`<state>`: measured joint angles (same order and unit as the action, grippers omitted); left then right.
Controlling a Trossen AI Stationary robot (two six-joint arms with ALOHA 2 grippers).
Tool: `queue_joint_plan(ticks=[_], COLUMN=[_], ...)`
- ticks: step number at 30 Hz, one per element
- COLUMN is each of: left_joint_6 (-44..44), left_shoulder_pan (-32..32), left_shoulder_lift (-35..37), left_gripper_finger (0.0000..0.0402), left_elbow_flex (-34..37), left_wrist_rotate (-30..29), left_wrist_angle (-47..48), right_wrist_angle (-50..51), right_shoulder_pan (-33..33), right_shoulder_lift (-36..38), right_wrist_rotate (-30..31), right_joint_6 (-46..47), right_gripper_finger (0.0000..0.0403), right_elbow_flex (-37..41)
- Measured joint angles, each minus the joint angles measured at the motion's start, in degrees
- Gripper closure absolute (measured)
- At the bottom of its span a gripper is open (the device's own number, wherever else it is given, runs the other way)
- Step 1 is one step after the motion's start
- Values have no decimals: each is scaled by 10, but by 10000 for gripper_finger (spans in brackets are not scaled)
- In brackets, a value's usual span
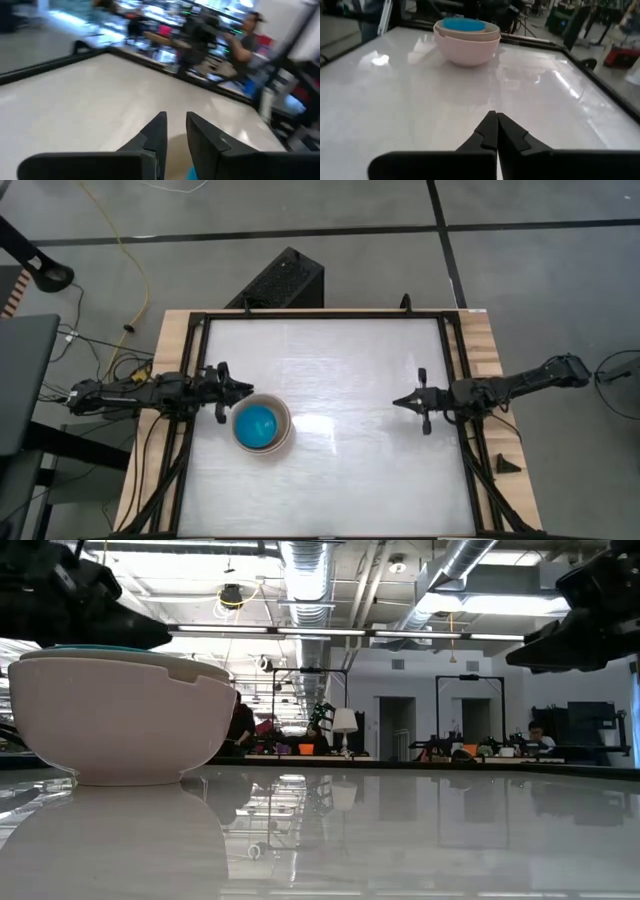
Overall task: Nest bowls inside each other
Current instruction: Return to Home Position
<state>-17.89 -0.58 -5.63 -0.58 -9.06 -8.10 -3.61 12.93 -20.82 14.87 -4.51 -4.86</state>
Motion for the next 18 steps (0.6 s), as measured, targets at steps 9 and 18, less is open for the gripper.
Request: queue_joint_plan(ticks=[9, 18], left_joint_6=[-98, 58], left_shoulder_pan=[-1, -1], left_shoulder_lift=[0, 0], left_gripper_finger=[346, 346], left_elbow_flex=[-1, -6], left_wrist_rotate=[-85, -84], left_wrist_angle=[9, 19], right_wrist_angle=[0, 0], right_shoulder_pan=[0, 0], right_shoulder_lift=[-1, -1], right_wrist_rotate=[1, 1], right_joint_6=[-30, -31], right_gripper_finger=[312, 306], right_elbow_flex=[0, 0])
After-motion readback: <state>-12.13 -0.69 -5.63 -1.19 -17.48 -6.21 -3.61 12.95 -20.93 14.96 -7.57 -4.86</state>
